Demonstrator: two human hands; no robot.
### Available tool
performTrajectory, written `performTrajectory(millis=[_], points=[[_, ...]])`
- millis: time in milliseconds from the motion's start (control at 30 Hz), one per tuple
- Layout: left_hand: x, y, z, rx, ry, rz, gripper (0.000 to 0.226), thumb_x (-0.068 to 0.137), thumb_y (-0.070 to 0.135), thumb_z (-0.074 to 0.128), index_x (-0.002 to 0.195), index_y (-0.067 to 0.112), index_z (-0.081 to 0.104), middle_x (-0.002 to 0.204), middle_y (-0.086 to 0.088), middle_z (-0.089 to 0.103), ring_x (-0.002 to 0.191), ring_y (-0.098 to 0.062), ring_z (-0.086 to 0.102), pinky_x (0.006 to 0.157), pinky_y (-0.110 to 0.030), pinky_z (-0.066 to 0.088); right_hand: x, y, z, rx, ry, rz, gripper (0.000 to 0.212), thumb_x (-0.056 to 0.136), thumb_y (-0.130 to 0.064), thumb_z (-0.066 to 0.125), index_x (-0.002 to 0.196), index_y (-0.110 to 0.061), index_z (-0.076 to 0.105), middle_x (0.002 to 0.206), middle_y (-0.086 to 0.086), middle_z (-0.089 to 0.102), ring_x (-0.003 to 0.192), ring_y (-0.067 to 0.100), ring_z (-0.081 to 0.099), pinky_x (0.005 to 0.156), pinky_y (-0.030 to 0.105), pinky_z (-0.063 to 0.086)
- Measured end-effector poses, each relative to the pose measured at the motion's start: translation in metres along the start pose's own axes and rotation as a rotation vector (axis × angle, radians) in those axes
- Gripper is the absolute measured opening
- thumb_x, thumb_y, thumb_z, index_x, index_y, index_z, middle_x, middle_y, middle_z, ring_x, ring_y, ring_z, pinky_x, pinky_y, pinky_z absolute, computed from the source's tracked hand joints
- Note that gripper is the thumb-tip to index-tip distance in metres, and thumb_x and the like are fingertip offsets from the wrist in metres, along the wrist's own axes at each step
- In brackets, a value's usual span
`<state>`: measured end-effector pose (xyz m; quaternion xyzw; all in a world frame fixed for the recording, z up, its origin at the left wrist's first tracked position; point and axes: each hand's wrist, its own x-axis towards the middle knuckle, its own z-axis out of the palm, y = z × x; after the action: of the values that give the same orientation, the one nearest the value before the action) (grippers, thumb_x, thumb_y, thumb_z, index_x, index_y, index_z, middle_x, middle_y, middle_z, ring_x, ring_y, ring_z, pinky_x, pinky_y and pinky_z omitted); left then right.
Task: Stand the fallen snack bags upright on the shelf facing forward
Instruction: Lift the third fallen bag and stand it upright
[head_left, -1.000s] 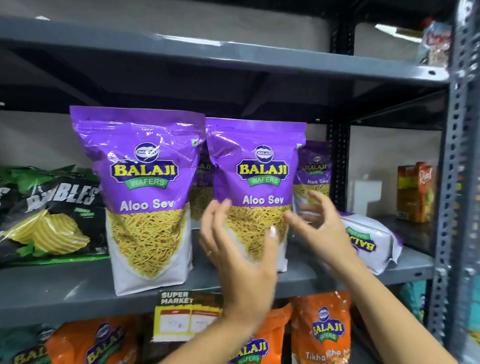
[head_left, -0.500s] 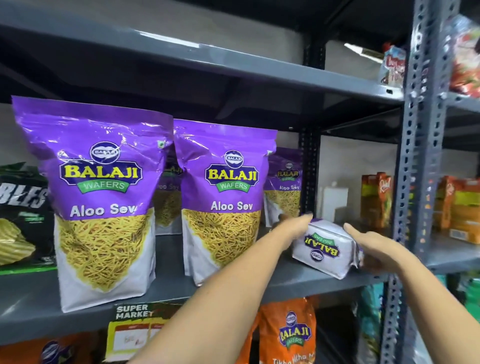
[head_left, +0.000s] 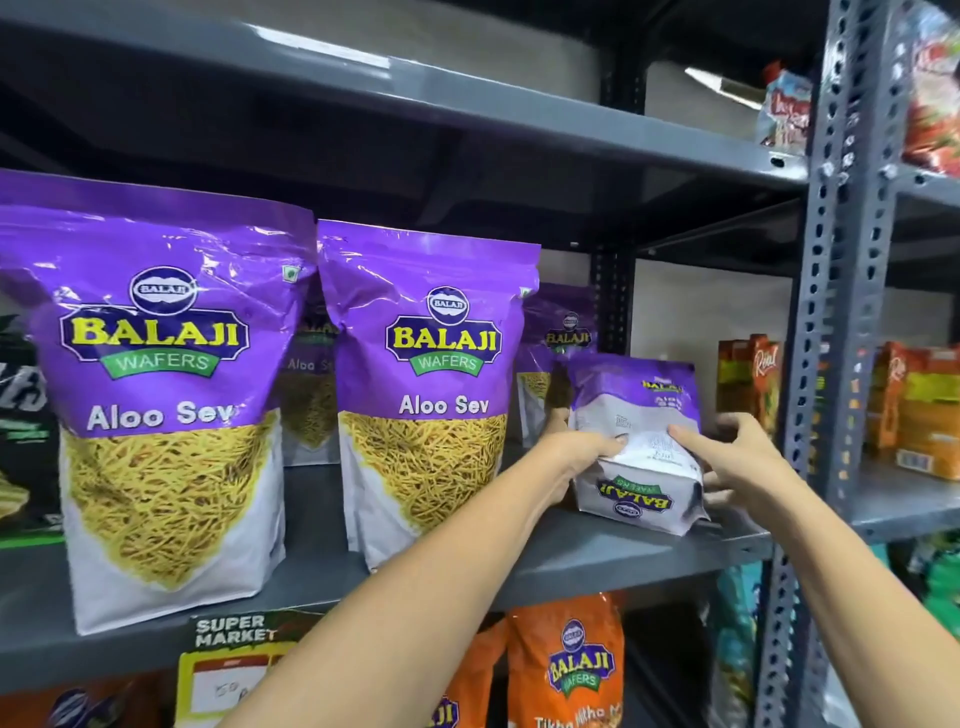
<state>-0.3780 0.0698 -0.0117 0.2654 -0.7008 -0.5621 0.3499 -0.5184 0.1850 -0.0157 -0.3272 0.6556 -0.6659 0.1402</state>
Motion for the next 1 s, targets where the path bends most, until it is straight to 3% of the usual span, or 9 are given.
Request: performTrajectory(millis=[100, 233, 333, 500, 633, 733, 800, 900, 1000], points=[[-0.003, -0.005, -0.005, 0.017, 0.034, 0.121, 0.102, 0.071, 0.006, 0.081, 0.15, 0.013, 0.017, 0.146, -0.007, 0.045, 0.129, -0.02, 0.048, 0.106, -0.025, 0.039, 0.008, -0.001, 0.006, -0.015, 0.028, -0.109, 0.076, 0.081, -0.024, 0.076, 0.142, -0.017, 0.032, 0.113, 0.013, 0.058, 0.087, 0.026, 0.066, 0.051, 0.032, 0.053], [-0.006, -0.01, -0.007, 0.201, 0.093, 0.234, 0.126, 0.067, 0.006, 0.084, 0.153, 0.019, -0.007, 0.159, -0.002, 0.025, 0.143, -0.019, 0.032, 0.118, -0.035, 0.028, 0.012, 0.005, 0.017, -0.035, 0.001, -0.201, 0.077, 0.082, -0.015, 0.074, 0.144, -0.018, 0.03, 0.111, 0.013, 0.059, 0.084, 0.011, 0.061, 0.055, 0.027, 0.049], [-0.01, -0.014, -0.01, 0.382, 0.174, 0.289, 0.138, 0.062, 0.011, 0.087, 0.15, 0.019, -0.019, 0.164, -0.004, 0.008, 0.149, -0.02, 0.017, 0.12, -0.037, 0.022, 0.012, 0.014, 0.025, -0.039, -0.022, -0.27, 0.077, 0.081, -0.008, 0.074, 0.144, -0.015, 0.03, 0.101, 0.001, 0.06, 0.087, 0.005, 0.058, 0.065, 0.023, 0.046], [-0.018, -0.016, -0.007, 0.622, 0.269, 0.211, 0.142, 0.065, 0.028, 0.086, 0.145, 0.029, -0.032, 0.149, -0.014, 0.044, 0.128, -0.035, 0.052, 0.099, -0.045, 0.046, 0.013, 0.026, 0.026, -0.052, -0.065, -0.334, 0.079, 0.081, -0.008, 0.074, 0.146, -0.013, 0.029, 0.1, -0.009, 0.06, 0.097, 0.01, 0.06, 0.083, 0.027, 0.046], [-0.023, -0.016, -0.004, 0.668, 0.285, 0.223, 0.138, 0.068, 0.029, 0.084, 0.147, 0.025, -0.029, 0.149, -0.016, 0.042, 0.129, -0.035, 0.051, 0.098, -0.044, 0.046, 0.013, 0.032, 0.024, -0.073, -0.09, -0.333, 0.077, 0.08, -0.013, 0.075, 0.144, -0.015, 0.032, 0.119, 0.006, 0.059, 0.104, 0.017, 0.061, 0.074, 0.024, 0.049], [-0.03, -0.02, -0.001, 0.634, 0.273, 0.25, 0.131, 0.072, 0.031, 0.081, 0.148, 0.024, -0.026, 0.157, -0.017, 0.025, 0.135, -0.037, 0.042, 0.103, -0.045, 0.042, 0.017, 0.031, 0.022, -0.008, -0.1, -0.253, 0.079, 0.08, -0.024, 0.075, 0.146, -0.017, 0.032, 0.131, 0.011, 0.056, 0.115, 0.025, 0.058, 0.089, 0.041, 0.052], [-0.038, -0.023, 0.003, 0.629, 0.343, 0.321, 0.121, 0.075, 0.038, 0.076, 0.152, 0.024, -0.016, 0.159, -0.015, 0.009, 0.138, -0.037, 0.036, 0.108, -0.045, 0.038, 0.022, 0.027, 0.022, 0.185, -0.105, -0.13, 0.078, 0.082, -0.048, 0.065, 0.147, -0.016, 0.035, 0.141, 0.01, 0.052, 0.125, 0.029, 0.053, 0.104, 0.05, 0.044], [-0.047, -0.029, 0.016, 0.683, 0.488, 0.515, 0.088, 0.081, 0.045, 0.065, 0.15, 0.027, 0.013, 0.15, -0.008, 0.022, 0.131, -0.029, 0.037, 0.104, -0.039, 0.038, 0.034, 0.02, 0.02, 0.46, -0.086, 0.034, 0.074, 0.09, -0.065, 0.036, 0.141, -0.012, 0.046, 0.148, 0.016, 0.048, 0.137, 0.033, 0.043, 0.114, 0.05, 0.029], [-0.051, -0.032, 0.027, 0.674, 0.535, 0.581, 0.056, 0.083, 0.045, 0.058, 0.133, 0.03, 0.038, 0.136, -0.001, 0.037, 0.125, -0.024, 0.039, 0.099, -0.04, 0.039, 0.041, 0.02, 0.017, 0.554, -0.114, 0.088, 0.079, 0.093, -0.066, 0.019, 0.141, -0.01, 0.046, 0.144, 0.02, 0.051, 0.135, 0.036, 0.045, 0.113, 0.047, 0.031]])
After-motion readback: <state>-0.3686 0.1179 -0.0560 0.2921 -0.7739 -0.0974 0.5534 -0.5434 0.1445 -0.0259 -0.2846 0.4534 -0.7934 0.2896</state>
